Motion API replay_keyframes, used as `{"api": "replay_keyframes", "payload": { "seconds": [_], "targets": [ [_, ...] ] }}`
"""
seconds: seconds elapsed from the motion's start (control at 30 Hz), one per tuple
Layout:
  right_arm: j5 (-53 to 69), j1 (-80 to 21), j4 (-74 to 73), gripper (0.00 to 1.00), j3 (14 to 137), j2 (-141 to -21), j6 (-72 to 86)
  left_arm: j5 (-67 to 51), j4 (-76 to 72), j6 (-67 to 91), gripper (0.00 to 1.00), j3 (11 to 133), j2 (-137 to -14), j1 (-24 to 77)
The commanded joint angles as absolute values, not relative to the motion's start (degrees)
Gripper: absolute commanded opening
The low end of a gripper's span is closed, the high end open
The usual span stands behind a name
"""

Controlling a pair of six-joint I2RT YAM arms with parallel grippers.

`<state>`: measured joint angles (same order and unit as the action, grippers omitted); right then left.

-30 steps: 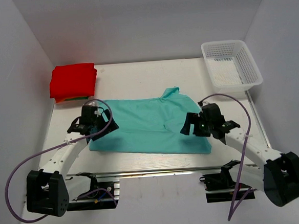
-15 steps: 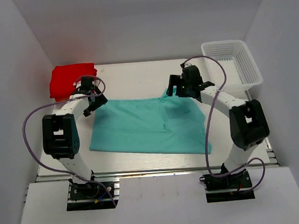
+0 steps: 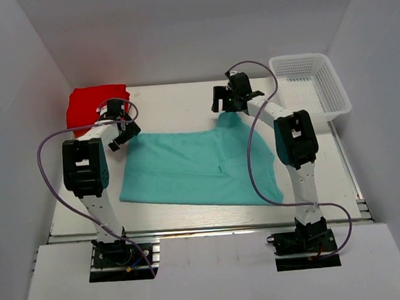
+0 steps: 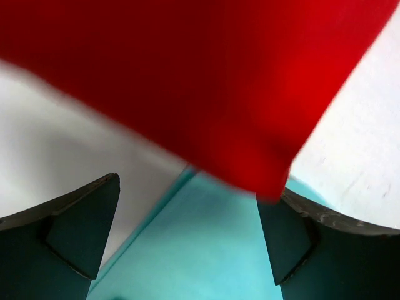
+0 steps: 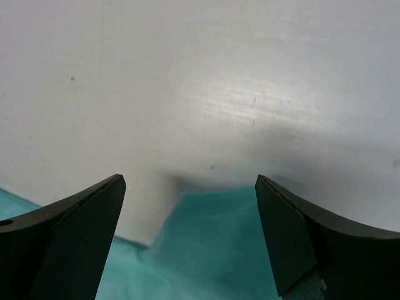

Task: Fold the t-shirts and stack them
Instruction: Grap the side of the flattened tshirt furthest away from the robot with both arms

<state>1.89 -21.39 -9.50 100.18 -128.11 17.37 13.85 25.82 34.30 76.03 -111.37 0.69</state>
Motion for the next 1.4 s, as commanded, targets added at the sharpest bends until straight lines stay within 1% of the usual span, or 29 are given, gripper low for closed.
{"api": "replay_keyframes", "payload": {
  "seconds": [0.0, 0.07, 0.17, 0.23, 0.37, 0.4, 0.43, 0.57, 0.6, 0.63, 0.67, 0.7, 0.73, 0.87, 0.93, 0.97, 1.0, 1.03, 1.07, 1.1, 1.23, 1.33, 1.37],
  "targets": [
    [3.1, -20.5, -8.7, 0.9, 109.6, -131.9, 12.1, 14.5, 23.6, 34.1, 1.0, 78.7, -113.1, 0.3],
    [6.0, -20.6, -6.0, 0.9, 112.5, -134.2, 9.2, 13.8, 23.6, 33.5, 1.0, 79.4, -113.8, -0.3],
    [9.0, -20.6, -7.1, 0.9, 115.4, -135.6, 4.8, 12.6, 22.9, 32.3, 1.0, 80.6, -115.2, -0.3],
    [6.3, -20.6, -8.3, 0.9, 115.0, -134.5, 4.7, 11.9, 22.9, 31.8, 1.0, 81.2, -115.8, -0.3],
    [0.4, -19.8, -8.7, 0.9, 109.7, -130.2, 6.1, 11.1, 20.8, 31.8, 1.0, 81.2, -116.9, -0.3],
    [0.4, -19.8, -9.8, 0.9, 108.4, -129.5, 6.2, 10.5, 20.8, 31.8, 0.98, 81.8, -116.9, -0.3],
    [-3.8, -19.6, -10.3, 0.9, 108.3, -129.3, 6.4, 9.8, 20.3, 31.3, 0.96, 81.8, -117.5, -0.3],
    [-6.9, -18.6, -14.1, 0.9, 108.3, -130.2, 7.8, 7.7, 19.8, 30.6, 0.87, 82.4, -118.9, -0.3],
    [-7.3, -18.5, -15.1, 0.88, 108.2, -130.3, 8.7, 7.7, 19.8, 30.6, 0.85, 82.4, -119.5, 0.3],
    [-7.2, -17.9, -15.2, 0.87, 108.0, -131.0, 9.2, 7.7, 19.8, 30.6, 0.79, 82.4, -120.1, 0.3],
    [-6.3, -17.7, -15.4, 0.85, 108.1, -131.2, 9.9, 7.7, 19.8, 30.1, 0.76, 82.9, -120.1, 0.3],
    [-6.0, -17.7, -15.4, 0.8, 108.1, -131.4, 10.3, 7.7, 19.8, 30.1, 0.73, 82.9, -120.1, 0.8],
    [-4.6, -17.1, -15.4, 0.77, 108.1, -131.9, 10.4, 7.7, 19.8, 30.1, 0.65, 82.9, -120.8, 0.8],
    [-2.2, -16.7, -15.0, 0.74, 108.6, -133.2, 11.0, 6.6, 18.6, 29.5, 0.55, 81.7, -120.8, 0.8],
    [-1.1, -16.7, -14.6, 0.73, 108.5, -133.9, 11.1, 6.6, 18.6, 29.5, 0.43, 81.7, -120.8, 0.8],
    [-0.6, -16.6, -14.5, 0.73, 108.5, -134.2, 11.2, 6.6, 18.6, 29.5, 0.29, 81.7, -120.8, 0.8],
    [-0.5, -16.7, -14.3, 0.72, 108.5, -134.5, 12.0, 6.6, 18.6, 29.5, 0.21, 81.7, -120.8, 0.8],
    [-0.6, -16.8, -14.3, 0.7, 108.5, -135.2, 12.1, 5.9, 18.6, 29.5, 0.1, 81.1, -120.8, 0.8],
    [1.5, -16.8, -14.5, 0.7, 108.5, -135.4, 12.3, 5.9, 18.6, 29.5, 0.03, 81.1, -120.8, 0.8],
    [1.7, -16.8, -14.5, 0.68, 108.5, -135.6, 13.1, 5.2, 18.6, 28.9, 0.0, 81.1, -120.8, 0.8],
    [3.9, -16.8, -14.0, 0.57, 107.6, -136.5, 14.1, 4.7, 17.6, 28.9, 0.0, 79.5, -120.0, 0.8],
    [4.8, -16.8, -13.8, 0.36, 107.0, -136.9, 14.8, 4.7, 15.0, 28.4, 0.0, 76.8, -117.3, 0.8],
    [4.7, -16.8, -13.5, 0.25, 107.0, -137.0, 15.0, 4.7, 14.2, 28.4, 0.0, 76.1, -115.2, 0.8]
  ]
}}
